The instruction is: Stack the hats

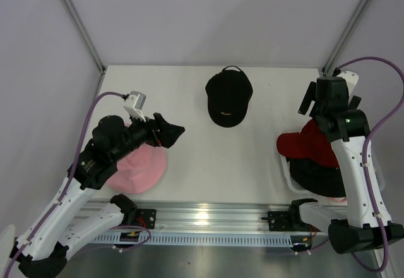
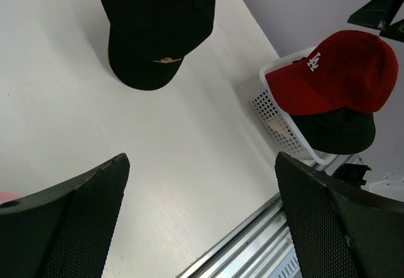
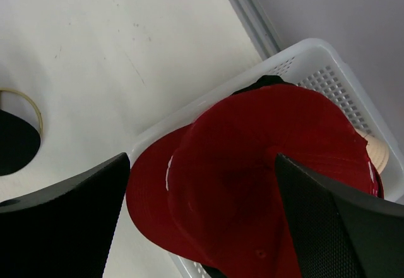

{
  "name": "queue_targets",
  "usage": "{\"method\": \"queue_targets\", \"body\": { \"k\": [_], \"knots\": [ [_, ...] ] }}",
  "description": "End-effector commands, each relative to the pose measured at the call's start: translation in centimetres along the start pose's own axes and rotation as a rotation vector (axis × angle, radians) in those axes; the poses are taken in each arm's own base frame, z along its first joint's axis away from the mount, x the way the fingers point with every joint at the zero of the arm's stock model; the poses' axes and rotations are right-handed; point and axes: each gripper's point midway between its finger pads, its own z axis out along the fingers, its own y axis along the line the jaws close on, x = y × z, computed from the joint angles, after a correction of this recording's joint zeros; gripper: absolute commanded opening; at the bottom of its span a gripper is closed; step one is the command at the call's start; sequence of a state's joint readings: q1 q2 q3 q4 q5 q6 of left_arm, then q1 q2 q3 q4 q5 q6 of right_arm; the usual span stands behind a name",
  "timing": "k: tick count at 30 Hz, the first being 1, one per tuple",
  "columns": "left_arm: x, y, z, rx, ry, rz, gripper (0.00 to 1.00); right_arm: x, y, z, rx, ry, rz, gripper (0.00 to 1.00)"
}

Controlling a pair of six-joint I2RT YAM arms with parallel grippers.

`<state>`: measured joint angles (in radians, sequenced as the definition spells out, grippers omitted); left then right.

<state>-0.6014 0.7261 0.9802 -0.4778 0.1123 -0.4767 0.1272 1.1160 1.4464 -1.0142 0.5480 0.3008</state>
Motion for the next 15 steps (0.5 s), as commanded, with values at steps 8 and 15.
{"method": "queue_targets", "body": {
  "k": [8,15],
  "knots": [
    [-1.4,-1.5,6.1,0.034,0.071,0.072,0.99,-0.2,-3.5,-0.6,0.050,-0.017,0.019,0.99],
    [0.0,-1.4,6.9,0.030,0.112,0.095,1.00,1.2,-4.4,1.5,0.122,0.044,0.022,0.93]
  ]
}}
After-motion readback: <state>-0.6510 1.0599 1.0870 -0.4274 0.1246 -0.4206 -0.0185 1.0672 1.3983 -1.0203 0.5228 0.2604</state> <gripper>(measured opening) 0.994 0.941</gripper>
